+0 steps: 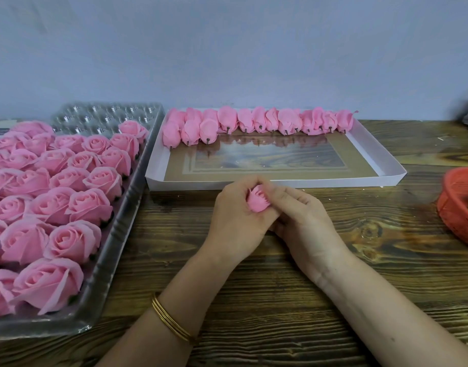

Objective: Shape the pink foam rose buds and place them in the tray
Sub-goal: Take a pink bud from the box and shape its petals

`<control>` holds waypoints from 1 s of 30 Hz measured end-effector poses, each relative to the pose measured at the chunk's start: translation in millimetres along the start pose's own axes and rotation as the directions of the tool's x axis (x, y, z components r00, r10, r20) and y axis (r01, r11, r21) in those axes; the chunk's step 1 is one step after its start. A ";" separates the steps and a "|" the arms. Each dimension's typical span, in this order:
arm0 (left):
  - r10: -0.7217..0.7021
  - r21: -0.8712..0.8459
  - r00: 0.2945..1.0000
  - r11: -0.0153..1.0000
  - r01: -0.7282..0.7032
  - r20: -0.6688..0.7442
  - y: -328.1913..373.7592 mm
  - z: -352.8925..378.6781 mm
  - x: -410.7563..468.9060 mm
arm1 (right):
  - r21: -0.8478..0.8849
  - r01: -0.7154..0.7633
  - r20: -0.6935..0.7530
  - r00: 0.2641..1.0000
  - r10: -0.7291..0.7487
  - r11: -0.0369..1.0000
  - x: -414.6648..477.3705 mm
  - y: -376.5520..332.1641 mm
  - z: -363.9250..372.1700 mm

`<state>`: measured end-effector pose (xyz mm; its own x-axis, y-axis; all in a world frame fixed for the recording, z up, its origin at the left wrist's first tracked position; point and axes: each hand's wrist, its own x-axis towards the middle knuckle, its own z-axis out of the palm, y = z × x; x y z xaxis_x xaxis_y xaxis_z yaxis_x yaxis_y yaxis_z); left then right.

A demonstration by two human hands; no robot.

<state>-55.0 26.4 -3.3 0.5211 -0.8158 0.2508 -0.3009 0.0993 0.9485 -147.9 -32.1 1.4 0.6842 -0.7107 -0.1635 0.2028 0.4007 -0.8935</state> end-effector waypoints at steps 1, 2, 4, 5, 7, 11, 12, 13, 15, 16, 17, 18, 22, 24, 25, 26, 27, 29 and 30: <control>-0.019 -0.062 0.999 0.998 0.016 -0.035 0.0 0.2 0.6 | 0.003 -0.009 -0.024 1.000 0.009 1.000 0.9 0.9 0.1; -0.044 -0.128 0.996 0.991 0.034 -0.081 -0.5 0.3 1.3 | 0.015 -0.020 -0.052 0.998 0.021 1.000 2.6 2.0 -0.7; -0.083 -0.219 0.985 0.974 0.048 -0.153 -0.6 -0.1 3.1 | 0.021 -0.011 -0.093 0.996 0.013 1.000 4.2 3.7 -1.4; -0.095 -0.255 0.981 0.966 0.050 -0.169 -0.4 -0.1 3.9 | -0.023 0.010 -0.100 0.995 -0.012 1.000 4.0 4.4 -1.2; -0.117 -0.321 0.976 0.946 0.053 -0.184 0.3 -0.2 5.1 | -0.198 0.080 -0.077 0.992 -0.097 0.977 1.6 6.8 -0.3; -0.169 -0.407 0.971 0.909 0.089 -0.166 -0.2 0.9 4.9 | -0.430 0.231 0.042 0.971 -0.236 0.873 -3.1 13.0 4.1; -0.179 -0.422 0.971 0.901 0.097 -0.158 -0.6 1.4 4.4 | -0.445 0.248 0.057 0.967 -0.249 0.860 -3.1 13.7 5.0; -0.186 -0.433 0.970 0.896 0.103 -0.154 -0.8 1.8 4.1 | -0.453 0.261 0.063 0.963 -0.261 0.853 -3.2 14.2 5.3; -0.195 -0.456 0.969 0.883 0.107 -0.149 -0.8 3.1 3.4 | -0.466 0.283 0.064 0.956 -0.287 0.838 -3.0 15.2 5.3; -0.198 -0.475 0.969 0.873 0.108 -0.144 -0.5 3.8 3.2 | -0.477 0.299 0.066 0.950 -0.305 0.826 -2.8 15.7 5.1; -0.201 -0.493 0.970 0.863 0.109 -0.138 -0.3 4.6 3.2 | -0.490 0.316 0.070 0.943 -0.325 0.812 -2.6 16.1 5.1; -0.200 -0.508 0.971 0.854 0.109 -0.129 -0.3 5.1 3.3 | -0.499 0.334 0.076 0.936 -0.344 0.799 -2.4 16.7 4.9; -0.183 -0.522 0.977 0.847 0.101 -0.107 -0.1 6.0 4.2 | -0.509 0.370 0.072 0.918 -0.390 0.777 -1.8 18.2 4.0; -0.180 -0.532 0.979 0.841 0.103 -0.095 0.5 5.6 4.1 | -0.507 0.381 0.067 0.912 -0.405 0.773 -2.0 18.4 4.1; -0.181 -0.537 0.980 0.837 0.107 -0.087 0.6 5.0 4.1 | -0.505 0.387 0.068 0.909 -0.411 0.772 -2.3 18.2 4.1; -0.184 -0.539 0.980 0.835 0.113 -0.079 0.3 4.4 4.2 | -0.505 0.394 0.072 0.906 -0.417 0.768 -2.4 18.2 3.9; -0.187 -0.541 0.980 0.832 0.120 -0.070 0.1 3.7 4.3 | -0.509 0.401 0.076 0.903 -0.424 0.762 -2.6 17.9 3.7; -0.193 -0.551 0.979 0.824 0.130 -0.057 -0.5 2.9 4.5 | -0.512 0.404 0.078 0.901 -0.428 0.758 -2.8 17.3 3.7; -0.194 -0.559 0.979 0.819 0.130 -0.057 -0.7 3.0 4.9 | -0.509 0.401 0.076 0.902 -0.424 0.762 -2.6 17.3 3.4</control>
<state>-54.7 20.6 -3.3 0.6143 -0.7857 0.0728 0.2674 0.2941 0.9176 -143.7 -21.4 -12.2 0.5849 -0.7671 0.2636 0.0726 -0.2742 -0.9589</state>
